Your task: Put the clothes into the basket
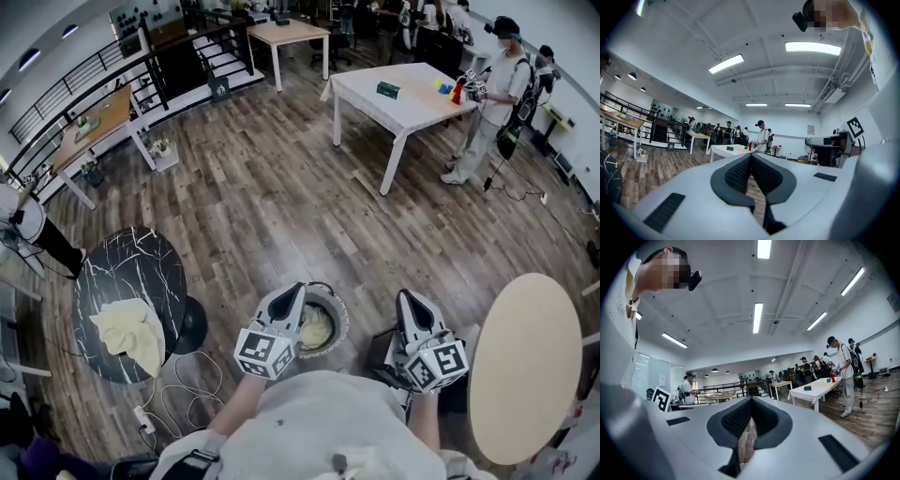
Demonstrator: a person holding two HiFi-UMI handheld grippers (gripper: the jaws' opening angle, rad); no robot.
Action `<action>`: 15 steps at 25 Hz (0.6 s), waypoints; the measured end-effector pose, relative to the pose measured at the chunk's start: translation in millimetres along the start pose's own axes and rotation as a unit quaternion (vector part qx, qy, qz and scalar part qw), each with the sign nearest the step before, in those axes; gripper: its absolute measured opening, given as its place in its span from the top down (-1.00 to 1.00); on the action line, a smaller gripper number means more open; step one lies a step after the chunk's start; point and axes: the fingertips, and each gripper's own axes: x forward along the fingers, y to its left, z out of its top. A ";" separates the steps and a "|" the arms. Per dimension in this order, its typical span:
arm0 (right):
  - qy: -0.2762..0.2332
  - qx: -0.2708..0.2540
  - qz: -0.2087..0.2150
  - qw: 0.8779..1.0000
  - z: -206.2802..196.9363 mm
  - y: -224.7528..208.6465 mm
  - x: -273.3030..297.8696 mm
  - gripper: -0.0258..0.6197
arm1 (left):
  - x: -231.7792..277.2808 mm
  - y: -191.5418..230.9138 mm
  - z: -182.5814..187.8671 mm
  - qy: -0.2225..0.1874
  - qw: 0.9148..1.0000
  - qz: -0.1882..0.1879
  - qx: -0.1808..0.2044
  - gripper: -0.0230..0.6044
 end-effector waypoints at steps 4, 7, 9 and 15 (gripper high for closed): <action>0.002 0.000 -0.001 1.000 -0.5 -1.3 0.5 0.90 | 2.8 -1.7 1.3 0.000 1.000 -0.001 0.004 0.86; 0.002 0.000 -0.003 1.000 -1.8 -0.2 0.8 0.90 | 2.0 -2.1 1.0 0.000 1.000 -0.003 0.006 0.86; 0.003 -0.003 -0.003 1.000 -2.4 1.1 -0.2 0.90 | 1.1 -3.4 -1.0 0.002 1.000 -0.004 0.007 0.86; 0.006 -0.010 -0.004 1.000 -6.2 2.6 1.6 0.90 | 2.5 -1.5 -5.6 0.004 1.000 -0.009 0.009 0.86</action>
